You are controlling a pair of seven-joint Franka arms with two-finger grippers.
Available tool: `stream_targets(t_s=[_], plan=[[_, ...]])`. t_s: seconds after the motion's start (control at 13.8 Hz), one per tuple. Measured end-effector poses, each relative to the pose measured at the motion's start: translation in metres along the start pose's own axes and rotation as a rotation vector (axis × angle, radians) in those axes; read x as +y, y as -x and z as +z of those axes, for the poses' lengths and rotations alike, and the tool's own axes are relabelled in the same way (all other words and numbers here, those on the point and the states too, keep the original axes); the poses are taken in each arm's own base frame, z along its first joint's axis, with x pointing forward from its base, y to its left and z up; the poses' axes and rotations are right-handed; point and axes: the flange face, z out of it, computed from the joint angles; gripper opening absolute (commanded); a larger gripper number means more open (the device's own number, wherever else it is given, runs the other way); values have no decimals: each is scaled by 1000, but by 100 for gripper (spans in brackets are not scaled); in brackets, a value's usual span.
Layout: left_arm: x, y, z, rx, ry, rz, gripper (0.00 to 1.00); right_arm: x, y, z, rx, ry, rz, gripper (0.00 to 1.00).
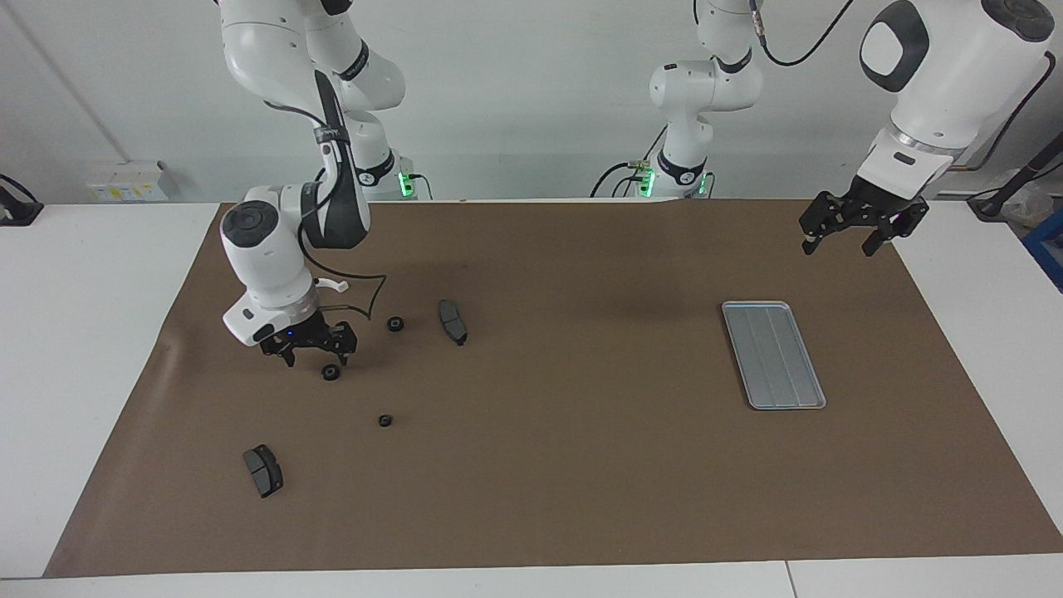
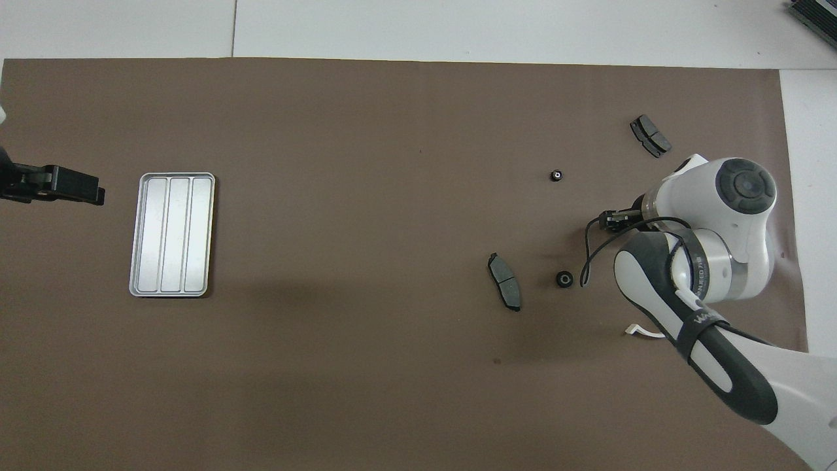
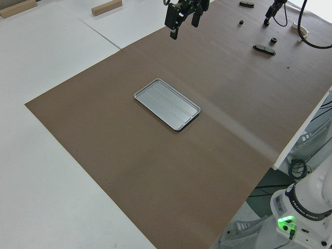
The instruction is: Place bearing gear from tray to pile
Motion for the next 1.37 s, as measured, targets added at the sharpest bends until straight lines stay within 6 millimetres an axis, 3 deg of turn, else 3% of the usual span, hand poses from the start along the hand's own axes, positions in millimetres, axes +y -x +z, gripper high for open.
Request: stream_targets(t_s=[0.43,0.65,0.79,1.01,1.37], plan=[[0,0,0,0,0,0,100,-18,-1,-138,71,3,88,100],[0,0,0,0,0,0,100,-10,-1,-207,60,9,107,100],[0,0,0,0,0,0,100,-6,1,-238,35,-5,122,100],[0,0,0,0,0,0,100,-6,9,-258,-23,-18,128,100],[0,0,0,0,0,0,100,-7,26,-261,-96,-18,127,100]])
